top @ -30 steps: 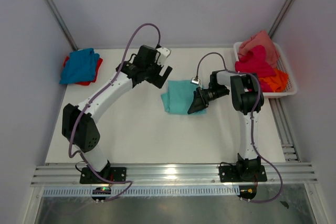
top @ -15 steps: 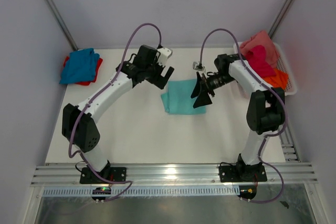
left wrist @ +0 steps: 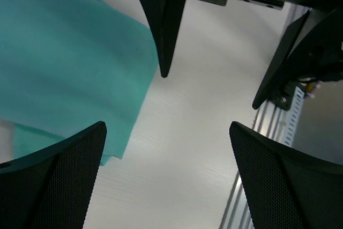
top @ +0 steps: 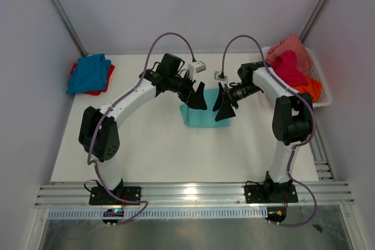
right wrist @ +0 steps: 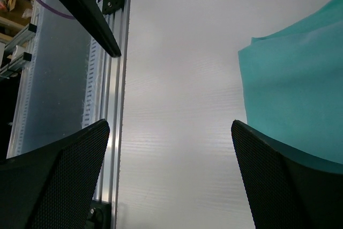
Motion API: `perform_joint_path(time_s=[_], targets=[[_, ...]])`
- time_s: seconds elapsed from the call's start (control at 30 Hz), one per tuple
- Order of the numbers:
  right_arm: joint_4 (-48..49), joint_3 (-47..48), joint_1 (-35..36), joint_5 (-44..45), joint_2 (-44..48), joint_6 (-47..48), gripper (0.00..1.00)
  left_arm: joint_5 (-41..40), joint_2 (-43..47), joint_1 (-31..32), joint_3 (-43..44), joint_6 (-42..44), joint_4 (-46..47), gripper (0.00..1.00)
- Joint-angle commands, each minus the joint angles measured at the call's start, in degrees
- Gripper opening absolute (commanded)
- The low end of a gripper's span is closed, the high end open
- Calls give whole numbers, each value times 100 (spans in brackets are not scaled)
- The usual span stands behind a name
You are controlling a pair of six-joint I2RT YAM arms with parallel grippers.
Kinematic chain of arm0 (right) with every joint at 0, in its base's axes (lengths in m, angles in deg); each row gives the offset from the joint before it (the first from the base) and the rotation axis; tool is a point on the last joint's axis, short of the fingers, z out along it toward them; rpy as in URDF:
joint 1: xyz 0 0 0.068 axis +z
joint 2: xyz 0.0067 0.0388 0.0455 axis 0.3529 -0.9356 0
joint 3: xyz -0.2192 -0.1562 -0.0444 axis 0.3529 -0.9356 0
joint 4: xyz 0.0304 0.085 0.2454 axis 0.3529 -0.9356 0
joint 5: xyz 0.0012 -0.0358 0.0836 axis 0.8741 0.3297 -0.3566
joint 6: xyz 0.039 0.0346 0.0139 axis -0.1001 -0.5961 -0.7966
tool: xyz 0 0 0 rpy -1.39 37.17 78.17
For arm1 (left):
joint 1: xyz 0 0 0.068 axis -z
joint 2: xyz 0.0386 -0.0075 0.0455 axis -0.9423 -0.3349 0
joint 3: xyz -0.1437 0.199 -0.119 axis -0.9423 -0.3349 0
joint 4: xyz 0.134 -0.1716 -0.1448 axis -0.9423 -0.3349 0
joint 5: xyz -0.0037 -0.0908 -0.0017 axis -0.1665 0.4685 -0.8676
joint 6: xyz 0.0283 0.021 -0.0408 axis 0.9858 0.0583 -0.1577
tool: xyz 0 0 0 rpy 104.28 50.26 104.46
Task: Fold and stack the t-shirts
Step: Fold the tshirt
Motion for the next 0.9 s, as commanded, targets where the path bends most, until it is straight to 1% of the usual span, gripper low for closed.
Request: perform_joint_path(time_s=[0.0, 0.07, 0.1, 0.13, 0.17, 0.2, 0.23, 0.27, 0.33, 0.37, 0.43, 0.5, 0.77, 0.83, 0.87], targets=[[-990, 26, -21, -200, 618, 260, 99, 1676, -329, 7, 180, 86, -225, 99], [-745, -96, -39, -112, 890, 15, 99, 2072, -558, 7, 312, 428, -436, 99], [-282, -184, -47, -25, 1231, -430, 99, 2213, -628, 7, 330, 507, -611, 99], [45, -280, -30, 246, 1417, -705, 99, 2284, -759, 7, 374, 586, -700, 99], [405, -551, -39, 449, 1627, -1038, 99, 2363, -813, 7, 444, 648, -771, 99], [1287, -728, -39, 712, 2038, -1825, 99, 2398, -866, 7, 479, 701, -893, 99], [1731, -886, -47, 1306, 2260, -2172, 99, 2416, -971, 7, 523, 728, -938, 99], [2553, -1227, -39, 1616, 2471, -2488, 99, 2442, -1007, 7, 524, 771, -947, 99], [3148, -1554, -39, 2353, 3093, -3138, 99, 2451, -1068, 7, 489, 763, -912, 99], [3585, -1817, -39, 2532, 3271, -3281, 99, 2434, -1138, 7, 480, 772, -912, 99], [3975, -2064, -39, 2805, 3718, -3719, 99, 2416, -1226, 7, 471, 754, -877, 99], [4343, -2346, -39, 3069, 3905, -3906, 99, 2451, -1428, 7, 497, 746, -859, 99], [4583, -2724, -39, 3254, 4002, -4038, 100, 2820, -2500, 7, 1419, 1088, -1430, 99], [4644, -2751, -39, 3281, 4029, -4056, 99, 3056, -2886, 7, 1734, 1167, -1736, 99], [4645, -2768, -47, 3289, 4029, -4047, 99, 3145, -3027, 7, 1841, 1367, -1938, 99]])
